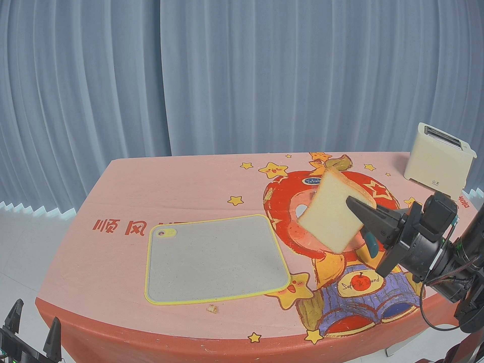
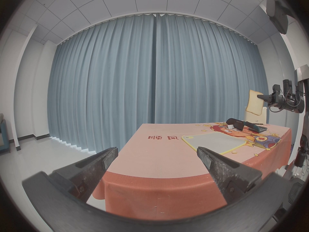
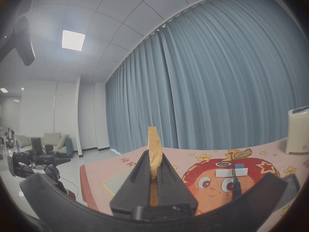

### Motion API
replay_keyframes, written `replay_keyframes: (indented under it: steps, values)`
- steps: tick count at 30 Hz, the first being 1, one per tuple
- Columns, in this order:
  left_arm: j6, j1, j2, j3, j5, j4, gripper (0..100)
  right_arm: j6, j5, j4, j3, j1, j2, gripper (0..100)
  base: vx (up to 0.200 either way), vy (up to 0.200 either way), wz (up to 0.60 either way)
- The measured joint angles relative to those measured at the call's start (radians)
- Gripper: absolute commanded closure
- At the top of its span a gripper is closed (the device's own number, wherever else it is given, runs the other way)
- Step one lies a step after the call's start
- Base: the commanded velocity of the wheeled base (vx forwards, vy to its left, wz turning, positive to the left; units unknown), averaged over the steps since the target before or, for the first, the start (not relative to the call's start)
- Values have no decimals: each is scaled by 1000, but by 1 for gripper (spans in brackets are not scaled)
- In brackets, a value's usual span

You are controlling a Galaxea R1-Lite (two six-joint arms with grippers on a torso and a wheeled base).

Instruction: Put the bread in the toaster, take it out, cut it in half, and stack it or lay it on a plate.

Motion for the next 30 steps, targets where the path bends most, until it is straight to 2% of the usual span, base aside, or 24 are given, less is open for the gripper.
replay_keyframes:
  steps: [10, 14, 20, 25, 30]
  values:
    - [1, 0, 0, 0, 0, 0, 0, 85, 1, -3, -10, 19, 17, 100, 0, 0, 0]
    - [2, 0, 0, 0, 0, 0, 0, 154, 7, -5, -18, 26, 34, 100, 0, 0, 0]
    - [3, 0, 0, 0, 0, 0, 0, 251, 4, -5, -45, 76, 49, 100, 0, 0, 0]
    - [3, 0, 0, 0, -1, 0, 0, 275, 17, 6, -86, 86, 58, 100, 0, 0, 0]
    - [2, 0, 0, 0, -1, 0, 0, 292, 48, 31, -180, 83, 83, 100, 0, 0, 0]
